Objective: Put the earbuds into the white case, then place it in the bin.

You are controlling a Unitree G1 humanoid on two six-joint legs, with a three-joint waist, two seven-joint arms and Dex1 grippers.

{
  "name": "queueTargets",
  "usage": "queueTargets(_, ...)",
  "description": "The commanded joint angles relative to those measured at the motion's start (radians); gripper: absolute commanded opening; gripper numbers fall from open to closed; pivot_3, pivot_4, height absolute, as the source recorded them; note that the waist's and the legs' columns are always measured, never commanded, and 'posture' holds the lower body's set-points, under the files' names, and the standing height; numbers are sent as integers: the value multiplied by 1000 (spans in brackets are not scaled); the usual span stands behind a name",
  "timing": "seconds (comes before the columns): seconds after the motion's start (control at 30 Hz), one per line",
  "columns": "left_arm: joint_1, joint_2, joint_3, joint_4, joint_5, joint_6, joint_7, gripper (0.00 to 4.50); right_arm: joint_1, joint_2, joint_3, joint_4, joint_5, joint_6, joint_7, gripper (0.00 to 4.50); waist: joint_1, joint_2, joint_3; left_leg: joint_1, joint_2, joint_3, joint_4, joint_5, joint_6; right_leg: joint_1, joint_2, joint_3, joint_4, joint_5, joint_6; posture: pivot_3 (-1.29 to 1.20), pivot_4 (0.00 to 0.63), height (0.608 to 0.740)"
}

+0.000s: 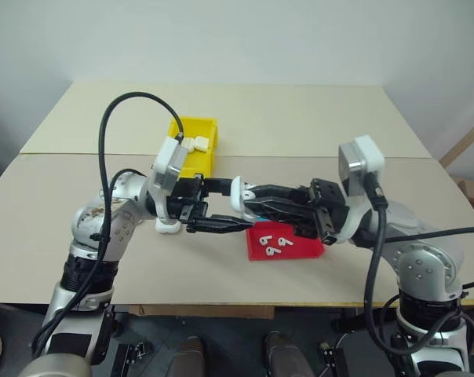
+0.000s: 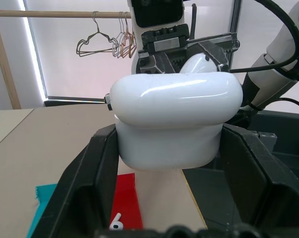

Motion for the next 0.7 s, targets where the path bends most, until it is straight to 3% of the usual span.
queueTargets(0.03, -22, -1, 19, -10, -15, -12, 2, 2767, 13, -12, -3, -39, 27, -20, -4, 636, 0, 0, 0, 0, 0, 0, 0, 0, 0, 0, 0, 0, 0, 0, 0, 0, 150, 740)
queueTargets(0.7, -18, -4, 21, -10, -16, -16, 9, 2767, 40, 30, 17, -47, 31, -60, -61, 636, 0, 0, 0, 0, 0, 0, 0, 0, 0, 0, 0, 0, 0, 0, 0, 0, 150, 740)
